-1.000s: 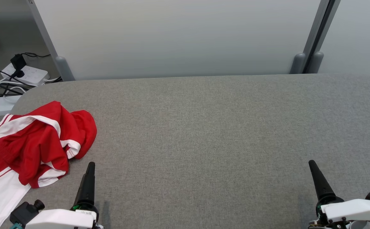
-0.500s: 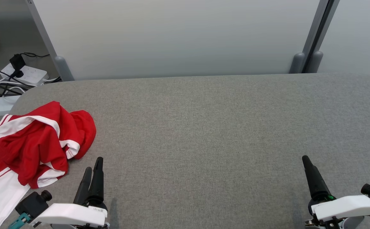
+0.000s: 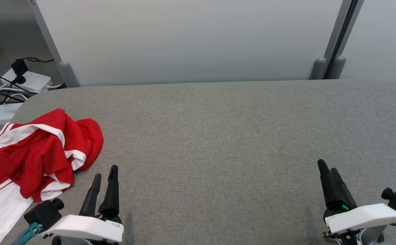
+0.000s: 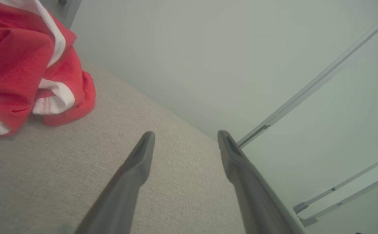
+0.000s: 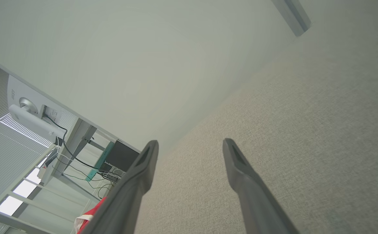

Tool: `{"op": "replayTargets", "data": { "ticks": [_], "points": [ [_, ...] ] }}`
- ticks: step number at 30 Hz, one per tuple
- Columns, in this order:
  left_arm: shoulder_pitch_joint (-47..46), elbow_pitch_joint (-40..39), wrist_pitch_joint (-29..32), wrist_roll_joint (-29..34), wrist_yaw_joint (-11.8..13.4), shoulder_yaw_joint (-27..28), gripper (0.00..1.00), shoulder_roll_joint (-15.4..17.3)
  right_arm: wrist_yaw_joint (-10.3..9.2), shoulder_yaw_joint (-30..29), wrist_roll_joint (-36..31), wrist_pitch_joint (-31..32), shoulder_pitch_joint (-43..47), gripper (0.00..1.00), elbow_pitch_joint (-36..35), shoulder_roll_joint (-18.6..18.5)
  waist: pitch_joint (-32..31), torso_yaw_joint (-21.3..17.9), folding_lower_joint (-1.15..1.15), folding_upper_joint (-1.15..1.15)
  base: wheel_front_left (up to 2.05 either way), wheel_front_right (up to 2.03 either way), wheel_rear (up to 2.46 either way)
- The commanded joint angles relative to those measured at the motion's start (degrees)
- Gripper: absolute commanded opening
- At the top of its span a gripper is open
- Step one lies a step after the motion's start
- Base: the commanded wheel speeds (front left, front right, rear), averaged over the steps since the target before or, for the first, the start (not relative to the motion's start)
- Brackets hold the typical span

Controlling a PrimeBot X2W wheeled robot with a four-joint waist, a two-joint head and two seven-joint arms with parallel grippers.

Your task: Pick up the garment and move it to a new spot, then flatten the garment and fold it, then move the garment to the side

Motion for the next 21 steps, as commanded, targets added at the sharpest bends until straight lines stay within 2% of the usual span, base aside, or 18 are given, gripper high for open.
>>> {"op": "replayTargets", "data": {
  "ticks": [1,21],
  "points": [
    [-3.55,-2.10,-0.95,2.25,0.51,0.66,1.00,0.91,0.32,1.25,-2.20,-1.15,-2.57,1.00,-2.31,-1.03,-0.07,0.00,-0.01,0.00,0.00,0.00,0.00],
    [-4.18,-3.38,-4.19,15.54,1.67,-0.97,1.00,1.04,0.36,3.99,-14.07,-4.34,-3.29,1.00,-3.53,-1.79,-0.62,-0.03,-0.01,0.00,0.00,0.00,0.00]
  ]
}}
